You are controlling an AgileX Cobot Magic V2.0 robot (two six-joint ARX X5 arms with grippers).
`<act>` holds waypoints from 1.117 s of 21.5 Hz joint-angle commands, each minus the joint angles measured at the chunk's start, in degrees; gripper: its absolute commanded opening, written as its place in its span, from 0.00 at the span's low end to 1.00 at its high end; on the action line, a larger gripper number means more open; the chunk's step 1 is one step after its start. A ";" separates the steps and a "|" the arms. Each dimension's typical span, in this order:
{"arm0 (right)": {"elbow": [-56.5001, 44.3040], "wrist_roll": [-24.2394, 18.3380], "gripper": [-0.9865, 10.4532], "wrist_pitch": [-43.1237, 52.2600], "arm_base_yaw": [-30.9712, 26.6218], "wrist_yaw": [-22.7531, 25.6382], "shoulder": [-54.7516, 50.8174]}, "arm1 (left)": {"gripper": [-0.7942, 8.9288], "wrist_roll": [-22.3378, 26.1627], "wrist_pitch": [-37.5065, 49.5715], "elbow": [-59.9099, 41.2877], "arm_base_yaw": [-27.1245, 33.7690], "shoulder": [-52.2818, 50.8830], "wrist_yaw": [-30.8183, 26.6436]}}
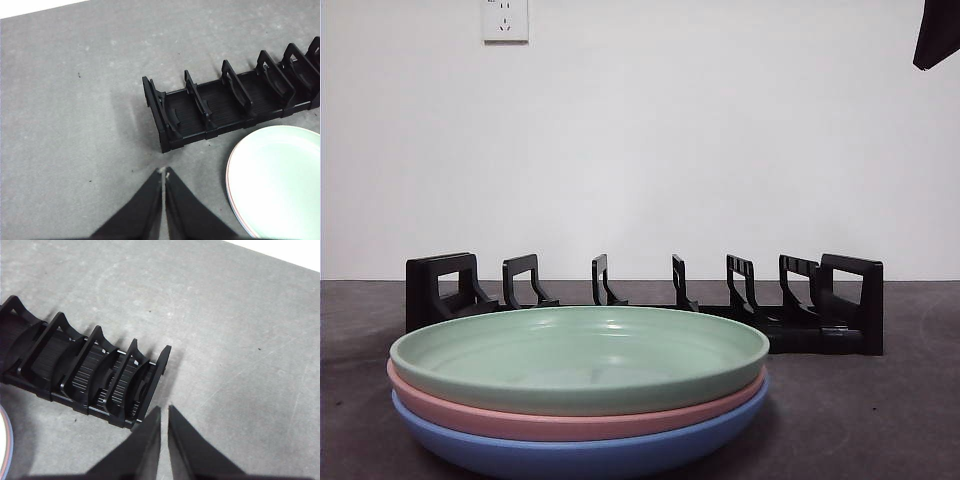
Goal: Place the plate
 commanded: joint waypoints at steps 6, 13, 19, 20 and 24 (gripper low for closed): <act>0.68 0.17 0.11 0.61 0.24 -0.17 0.15 | 0.09 -2.25 4.74 -2.25 1.40 -3.04 -1.49; 0.68 0.17 0.11 0.61 0.24 -0.15 0.15 | 0.09 0.31 39.50 -36.39 20.09 -21.40 9.40; 0.68 0.17 0.11 0.61 0.24 -0.15 0.15 | 0.09 0.22 50.58 -52.81 28.94 -32.30 10.43; 0.68 0.17 0.11 0.61 0.24 -0.15 0.15 | 0.09 0.17 50.73 -54.34 29.77 -33.88 10.43; 0.68 0.17 0.11 0.61 0.24 -0.15 0.15 | 0.09 0.26 50.75 -58.80 32.04 -39.15 10.47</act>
